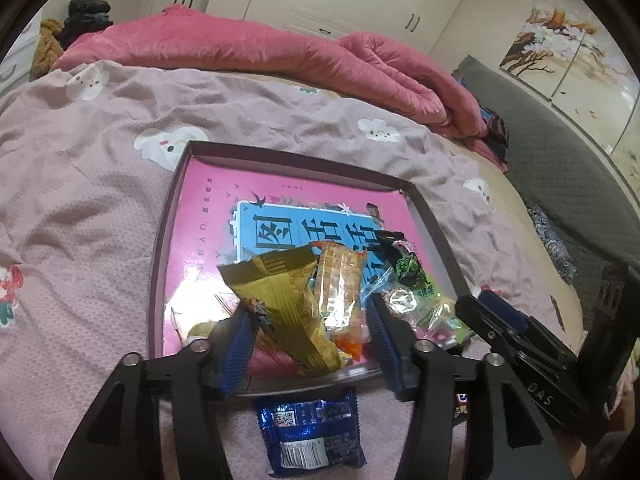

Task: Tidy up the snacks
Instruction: 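Lower and release the wafer bar on the tray while right gripper releases the pea bag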

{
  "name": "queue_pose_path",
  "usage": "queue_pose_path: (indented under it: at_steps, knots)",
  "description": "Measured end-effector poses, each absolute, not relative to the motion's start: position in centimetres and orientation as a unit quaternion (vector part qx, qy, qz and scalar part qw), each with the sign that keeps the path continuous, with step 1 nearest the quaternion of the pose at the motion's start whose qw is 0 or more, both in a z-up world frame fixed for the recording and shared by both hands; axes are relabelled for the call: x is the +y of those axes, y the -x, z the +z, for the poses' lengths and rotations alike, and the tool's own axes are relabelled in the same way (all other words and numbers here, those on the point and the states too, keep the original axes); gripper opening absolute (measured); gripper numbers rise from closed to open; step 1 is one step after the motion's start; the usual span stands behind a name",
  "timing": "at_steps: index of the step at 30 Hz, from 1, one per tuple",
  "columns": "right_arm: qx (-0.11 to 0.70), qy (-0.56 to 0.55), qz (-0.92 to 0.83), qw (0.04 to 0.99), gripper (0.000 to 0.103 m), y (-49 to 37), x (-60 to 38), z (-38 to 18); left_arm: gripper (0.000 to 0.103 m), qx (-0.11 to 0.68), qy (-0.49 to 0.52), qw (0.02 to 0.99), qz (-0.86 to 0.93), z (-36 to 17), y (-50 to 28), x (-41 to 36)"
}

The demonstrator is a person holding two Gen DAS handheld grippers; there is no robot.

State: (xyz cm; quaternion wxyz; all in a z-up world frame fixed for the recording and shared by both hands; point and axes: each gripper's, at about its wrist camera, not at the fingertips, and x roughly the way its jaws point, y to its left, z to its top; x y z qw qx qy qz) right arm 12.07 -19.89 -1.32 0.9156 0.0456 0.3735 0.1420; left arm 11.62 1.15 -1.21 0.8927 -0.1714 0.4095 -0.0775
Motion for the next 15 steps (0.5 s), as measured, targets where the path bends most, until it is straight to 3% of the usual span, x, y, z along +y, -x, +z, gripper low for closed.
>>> queue_pose_path:
  at_steps: [2,7,15]
  knots:
    - [0.371,-0.050,0.142,0.916,0.060,-11.6,-20.2,-1.0,0.069,0.408,0.170,0.894,-0.073,-1.0,-11.5,1.3]
    - [0.370,-0.051,0.143,0.916,0.062,-10.9,-20.7,-0.6,0.074,0.401,0.173,0.897,-0.062,-0.4,-11.0,2.3]
    - [0.372,-0.056,0.130,0.917,0.065,-9.8,-22.1,-0.2,0.074,0.404,0.177,0.896,-0.051,-0.1,-9.6,3.5]
